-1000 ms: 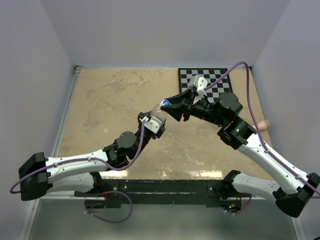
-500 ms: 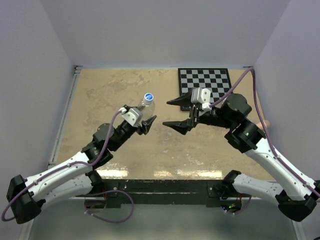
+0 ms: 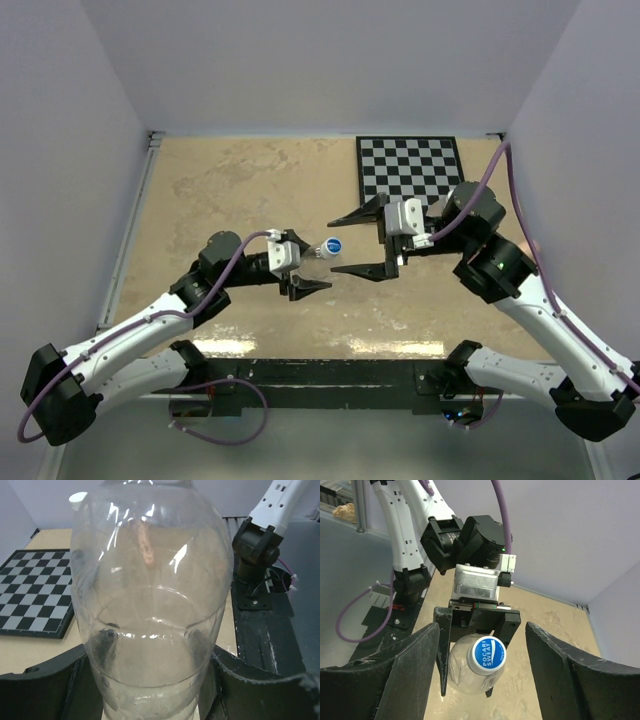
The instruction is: Screw on the bottle caps
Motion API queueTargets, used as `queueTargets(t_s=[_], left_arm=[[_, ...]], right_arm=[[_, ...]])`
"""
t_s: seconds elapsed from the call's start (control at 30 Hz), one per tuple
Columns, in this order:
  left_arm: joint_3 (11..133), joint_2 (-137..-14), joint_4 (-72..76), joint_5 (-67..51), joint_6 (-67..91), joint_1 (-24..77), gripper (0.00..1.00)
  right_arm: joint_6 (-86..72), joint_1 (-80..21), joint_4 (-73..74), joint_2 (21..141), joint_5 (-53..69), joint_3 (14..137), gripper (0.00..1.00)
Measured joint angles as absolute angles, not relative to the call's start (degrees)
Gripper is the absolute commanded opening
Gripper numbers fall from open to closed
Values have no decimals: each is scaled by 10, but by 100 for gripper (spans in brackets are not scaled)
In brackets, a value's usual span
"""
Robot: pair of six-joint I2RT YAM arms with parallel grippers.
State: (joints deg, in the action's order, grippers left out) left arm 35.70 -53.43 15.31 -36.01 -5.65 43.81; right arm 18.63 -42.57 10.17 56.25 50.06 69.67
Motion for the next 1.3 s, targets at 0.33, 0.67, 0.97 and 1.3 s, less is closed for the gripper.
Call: queueTargets(t_s=[0.33, 0.67, 0.97, 1.3], left_arm=[[362, -535, 158, -423, -58, 436, 0], [366, -535, 157, -444, -66, 436, 0], [373, -544, 156, -431, -67, 435, 0], [369, -524, 165, -129, -72, 512, 0]], right_arm=[[210, -426, 128, 578, 538, 701, 48], [213, -426, 131, 586, 565, 702, 31], [208, -423, 131, 589, 554, 704, 0], [94, -422, 74, 592, 394, 691, 0]])
